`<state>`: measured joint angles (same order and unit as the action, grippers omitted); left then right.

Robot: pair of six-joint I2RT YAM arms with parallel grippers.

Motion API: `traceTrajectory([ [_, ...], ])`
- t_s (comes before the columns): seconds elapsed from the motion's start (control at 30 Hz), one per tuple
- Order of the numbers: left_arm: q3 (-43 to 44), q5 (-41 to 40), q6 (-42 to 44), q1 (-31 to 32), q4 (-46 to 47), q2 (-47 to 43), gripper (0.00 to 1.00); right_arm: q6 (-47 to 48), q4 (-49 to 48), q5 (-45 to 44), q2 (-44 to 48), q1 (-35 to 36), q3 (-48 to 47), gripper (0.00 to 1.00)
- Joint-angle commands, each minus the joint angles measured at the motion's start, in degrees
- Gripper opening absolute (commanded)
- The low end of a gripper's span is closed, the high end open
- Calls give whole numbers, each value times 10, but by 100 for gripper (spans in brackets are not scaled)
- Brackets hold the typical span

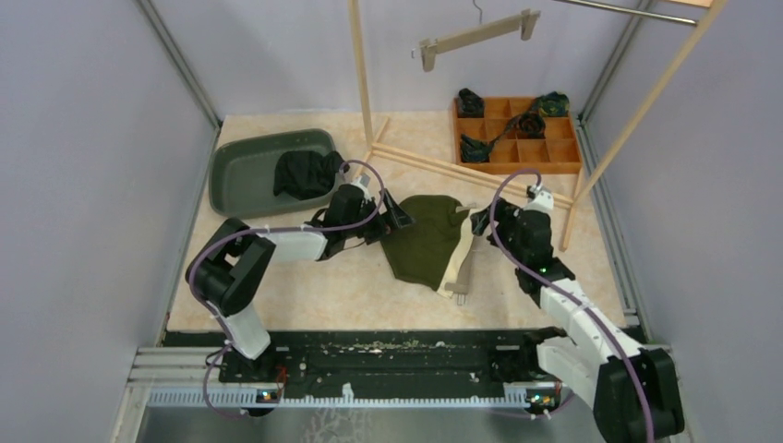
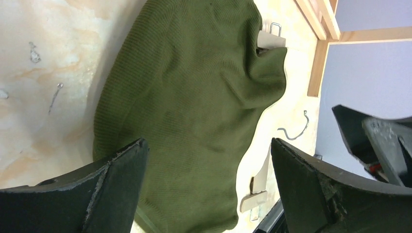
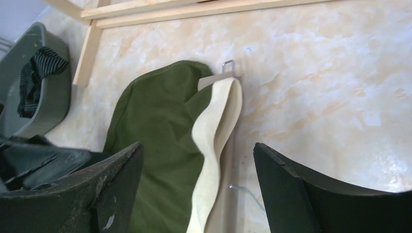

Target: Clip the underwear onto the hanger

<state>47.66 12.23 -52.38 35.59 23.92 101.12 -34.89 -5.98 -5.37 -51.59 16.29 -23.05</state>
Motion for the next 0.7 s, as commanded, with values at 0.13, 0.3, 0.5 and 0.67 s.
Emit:
traceTrajectory([
  [0.13,-38,-41,28,-5,-36,-72,100,37,-46,91,-102,-69,-57,83],
  [0.3,-38,-37,29,-5,-37,-76,100,36,-71,99,-152,-76,-76,83],
  [0.5,20,-27,38,-5,-6,-57,100,34,-83,104,-174,-82,-87,83],
  [0.67,120,-14,53,-5,-17,25,99,31,-86,109,-179,-86,-93,83],
])
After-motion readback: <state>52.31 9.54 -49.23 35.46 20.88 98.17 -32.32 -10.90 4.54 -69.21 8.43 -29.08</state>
